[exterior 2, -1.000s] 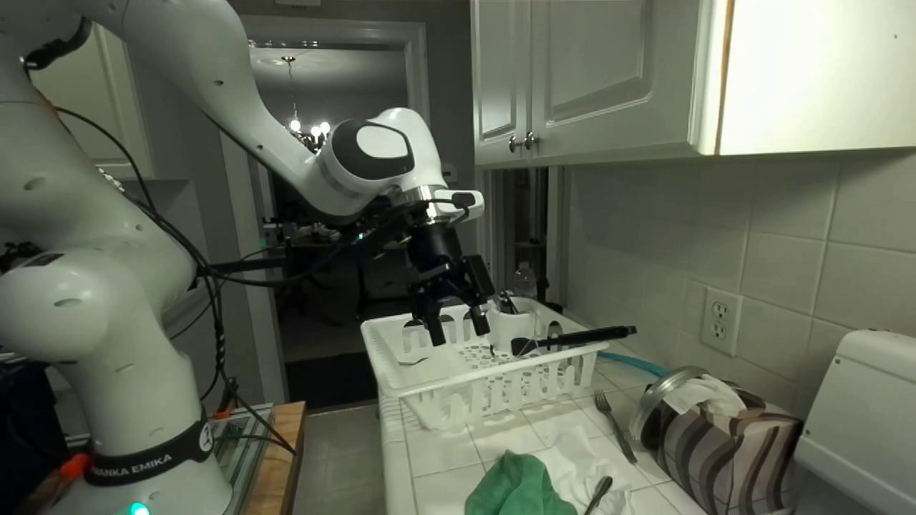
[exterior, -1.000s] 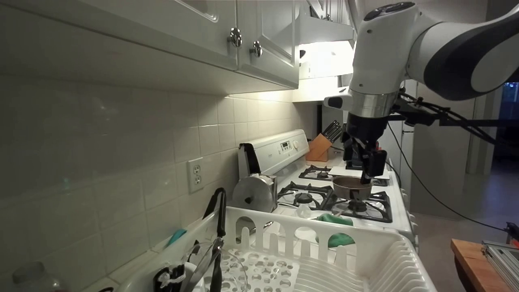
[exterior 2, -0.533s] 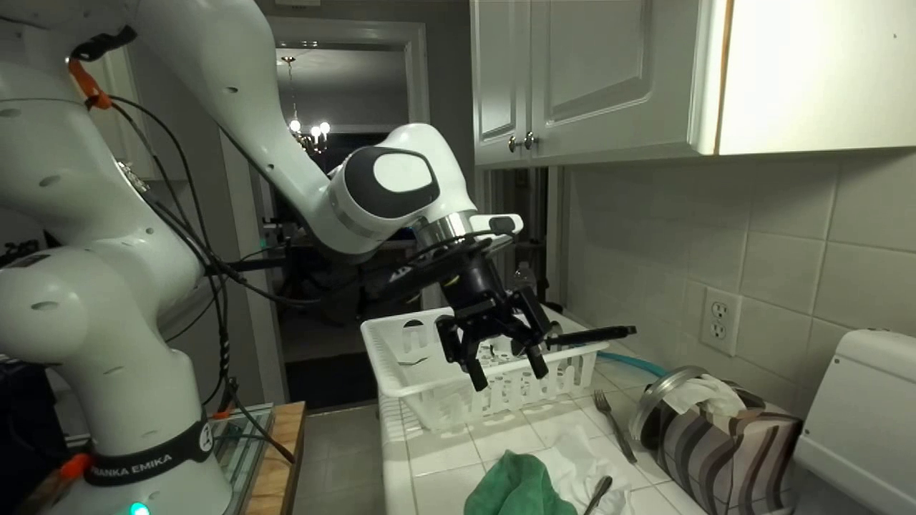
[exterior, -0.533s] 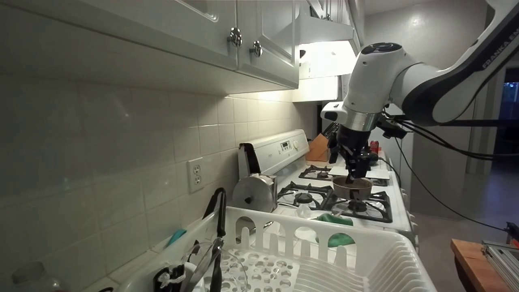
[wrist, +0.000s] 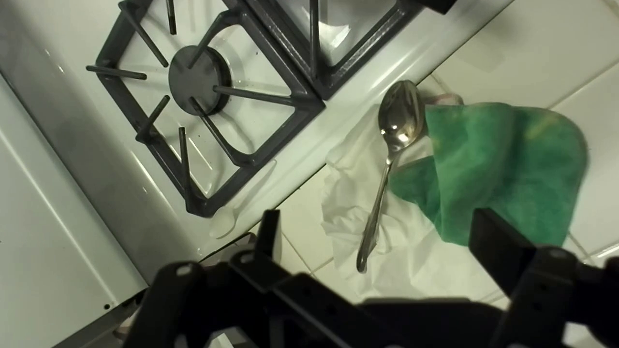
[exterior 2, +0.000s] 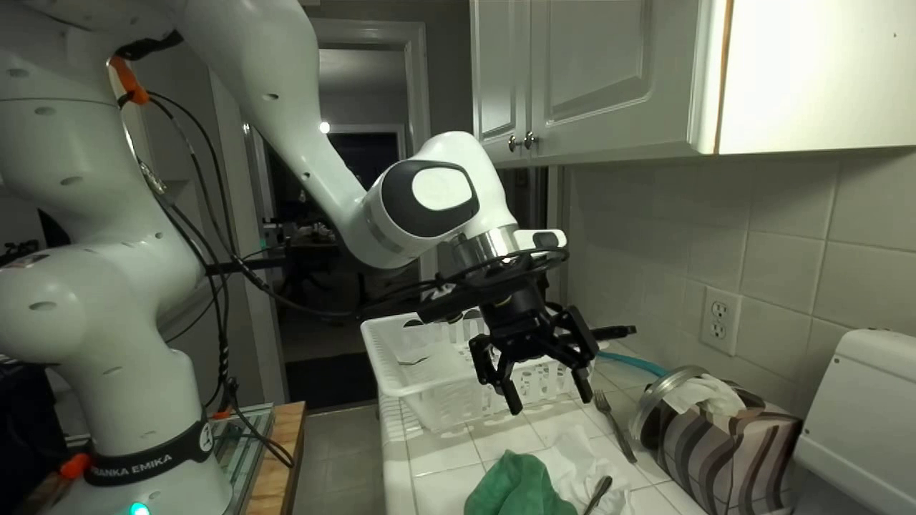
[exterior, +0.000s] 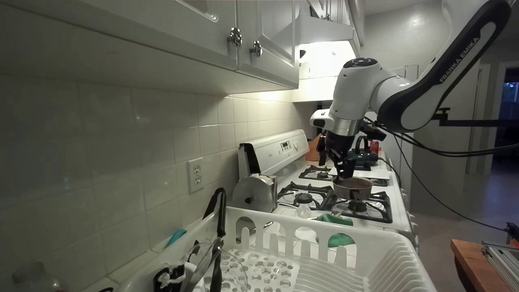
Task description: Put the lid in the drying rack
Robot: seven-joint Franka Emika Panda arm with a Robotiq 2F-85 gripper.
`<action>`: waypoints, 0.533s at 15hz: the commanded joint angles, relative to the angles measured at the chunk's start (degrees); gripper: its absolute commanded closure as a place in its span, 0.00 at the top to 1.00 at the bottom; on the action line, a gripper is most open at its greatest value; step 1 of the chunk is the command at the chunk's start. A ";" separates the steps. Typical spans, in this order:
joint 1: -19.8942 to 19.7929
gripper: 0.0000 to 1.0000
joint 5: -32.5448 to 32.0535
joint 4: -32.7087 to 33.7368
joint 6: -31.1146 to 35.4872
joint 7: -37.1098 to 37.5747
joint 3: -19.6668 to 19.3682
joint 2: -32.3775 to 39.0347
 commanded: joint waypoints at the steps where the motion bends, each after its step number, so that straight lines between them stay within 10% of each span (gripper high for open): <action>1: -0.07 1.00 0.23 0.03 -0.11 -0.22 0.11 -0.06; 8: -2.03 1.00 -17.65 8.01 11.60 4.92 -0.58 8.20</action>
